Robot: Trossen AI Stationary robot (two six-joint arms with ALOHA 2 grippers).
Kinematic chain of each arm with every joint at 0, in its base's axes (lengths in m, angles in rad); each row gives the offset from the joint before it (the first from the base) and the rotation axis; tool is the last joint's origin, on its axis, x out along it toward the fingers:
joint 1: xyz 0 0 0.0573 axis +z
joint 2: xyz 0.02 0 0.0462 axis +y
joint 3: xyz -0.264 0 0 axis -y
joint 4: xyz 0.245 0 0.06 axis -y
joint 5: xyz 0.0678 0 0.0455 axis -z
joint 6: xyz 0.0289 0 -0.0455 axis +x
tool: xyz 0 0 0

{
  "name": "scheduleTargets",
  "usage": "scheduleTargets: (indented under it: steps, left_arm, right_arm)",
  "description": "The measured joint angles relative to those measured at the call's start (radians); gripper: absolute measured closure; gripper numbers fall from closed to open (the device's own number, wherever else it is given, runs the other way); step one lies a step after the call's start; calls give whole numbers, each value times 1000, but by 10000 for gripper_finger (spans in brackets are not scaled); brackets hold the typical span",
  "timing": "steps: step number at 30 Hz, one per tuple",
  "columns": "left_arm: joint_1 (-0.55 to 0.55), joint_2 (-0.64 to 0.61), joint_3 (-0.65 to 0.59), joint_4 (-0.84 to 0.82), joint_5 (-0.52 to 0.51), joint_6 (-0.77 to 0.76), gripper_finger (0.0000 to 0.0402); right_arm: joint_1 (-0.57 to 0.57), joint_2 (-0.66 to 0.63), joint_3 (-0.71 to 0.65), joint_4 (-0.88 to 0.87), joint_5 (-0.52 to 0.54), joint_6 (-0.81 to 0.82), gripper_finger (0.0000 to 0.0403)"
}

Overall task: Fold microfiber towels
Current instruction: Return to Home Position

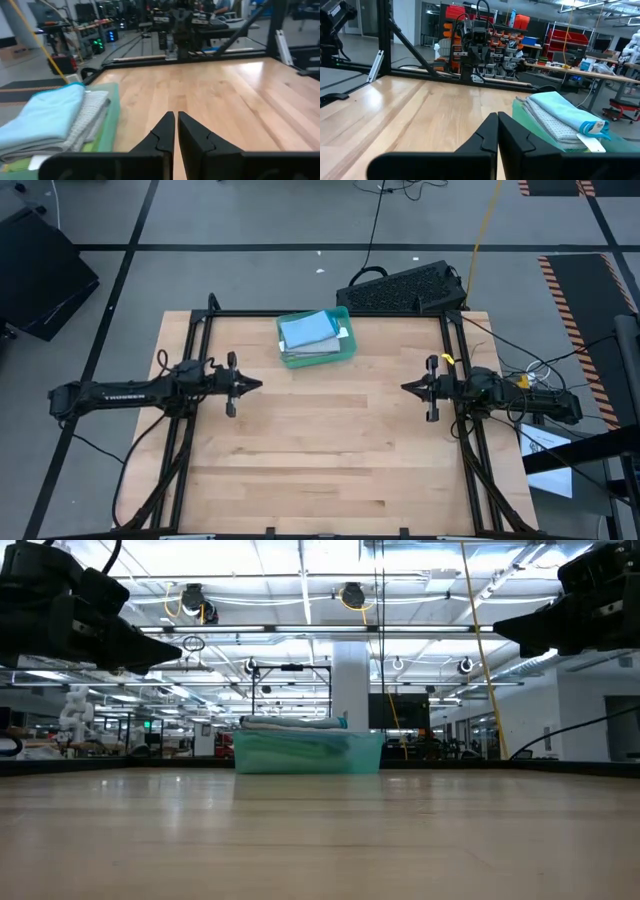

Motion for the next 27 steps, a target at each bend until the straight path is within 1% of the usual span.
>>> scheduleTargets:
  steps: [6,13,16,18,20,23,27]
  left_arm:
    - [0,-122,0,-102,37,2,376]
    - [0,-327,0,-260,49,-1,376]
    - [0,-414,0,-315,70,-8,376]
    - [0,-448,0,-312,75,-27,376]
    - [0,-448,0,-315,73,-46,376]
    - [-3,-440,0,-321,28,-67,376]
    - [-36,-440,0,-350,-143,-97,376]
  right_arm:
    - [0,0,0,1,0,0,401]
    - [0,0,0,2,0,0,401]
    - [0,0,0,2,0,0,401]
    - [0,0,0,2,0,1,401]
    - [0,0,0,3,0,0,401]
    - [0,0,0,3,0,1,401]
    - [0,0,0,3,0,0,401]
